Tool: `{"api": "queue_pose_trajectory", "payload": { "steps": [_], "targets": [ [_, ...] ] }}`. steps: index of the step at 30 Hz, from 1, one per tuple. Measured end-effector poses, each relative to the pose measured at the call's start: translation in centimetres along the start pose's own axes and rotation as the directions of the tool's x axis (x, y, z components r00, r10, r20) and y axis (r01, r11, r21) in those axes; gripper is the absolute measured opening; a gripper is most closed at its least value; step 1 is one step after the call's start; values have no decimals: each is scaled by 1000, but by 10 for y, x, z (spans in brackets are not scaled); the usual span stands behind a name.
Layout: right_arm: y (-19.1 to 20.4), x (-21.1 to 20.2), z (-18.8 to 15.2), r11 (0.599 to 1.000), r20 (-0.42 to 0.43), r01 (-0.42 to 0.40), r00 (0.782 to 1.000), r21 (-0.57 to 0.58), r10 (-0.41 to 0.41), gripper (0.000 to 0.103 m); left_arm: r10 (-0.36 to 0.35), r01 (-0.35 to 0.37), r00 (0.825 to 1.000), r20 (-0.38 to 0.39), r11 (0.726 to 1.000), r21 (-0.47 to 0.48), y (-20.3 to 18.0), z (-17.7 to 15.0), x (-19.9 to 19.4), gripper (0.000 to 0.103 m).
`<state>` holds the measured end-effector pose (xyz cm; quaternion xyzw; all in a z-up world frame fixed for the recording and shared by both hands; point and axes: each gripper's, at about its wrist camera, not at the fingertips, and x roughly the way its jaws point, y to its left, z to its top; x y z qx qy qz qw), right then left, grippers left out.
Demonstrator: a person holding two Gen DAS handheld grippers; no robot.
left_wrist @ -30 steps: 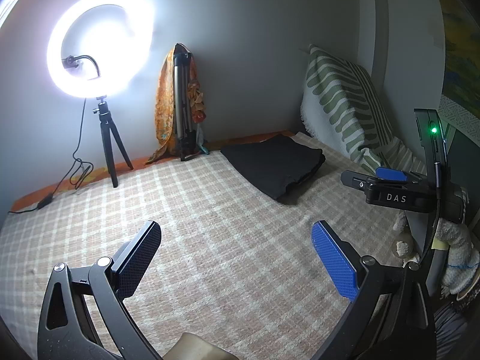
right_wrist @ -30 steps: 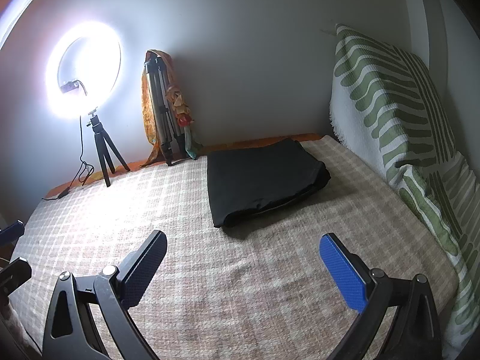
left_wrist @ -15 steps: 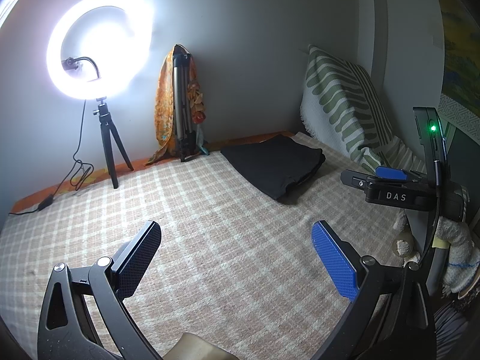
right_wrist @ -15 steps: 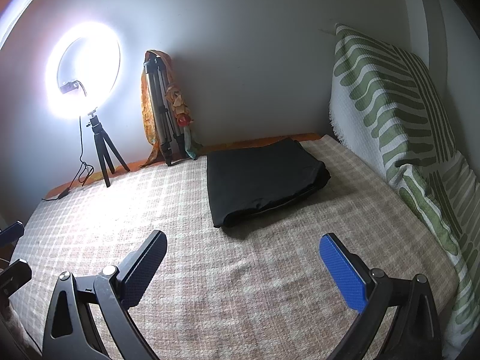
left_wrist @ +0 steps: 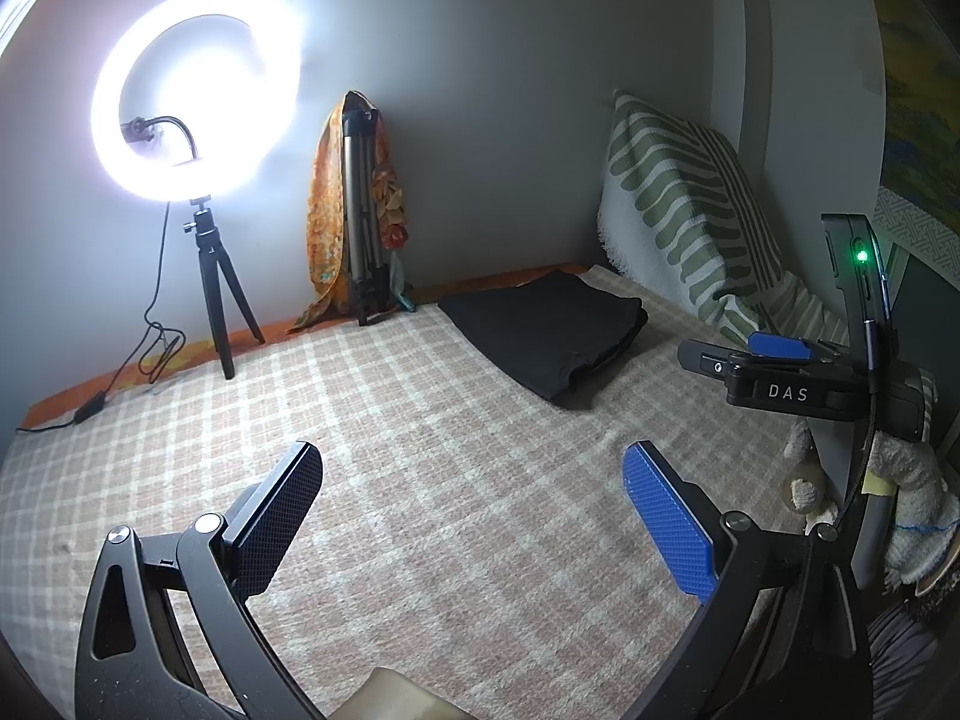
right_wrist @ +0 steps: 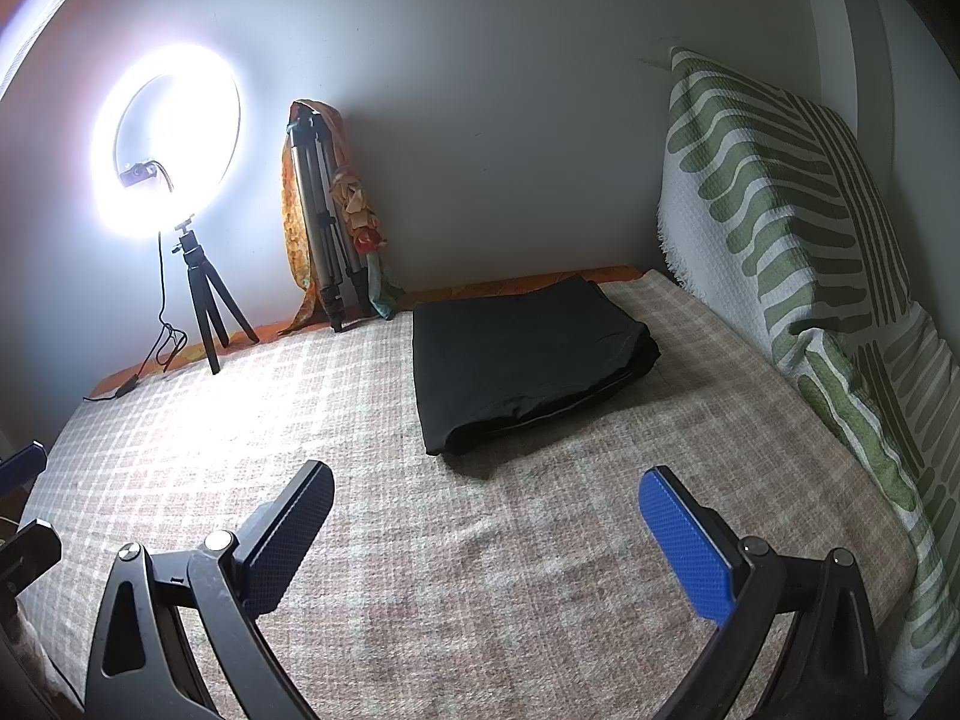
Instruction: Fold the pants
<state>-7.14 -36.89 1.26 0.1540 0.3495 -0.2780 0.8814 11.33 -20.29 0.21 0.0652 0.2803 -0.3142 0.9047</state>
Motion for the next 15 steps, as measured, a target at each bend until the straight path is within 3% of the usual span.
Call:
{"api": "queue_pose_trajectory", "payload": {
  "steps": [15],
  "targets": [
    [0, 0, -2, 1000, -2, 3, 1000, -4, -3, 103, -17, 16, 999, 31, 1000, 8, 2, 1, -4, 100]
  ]
}}
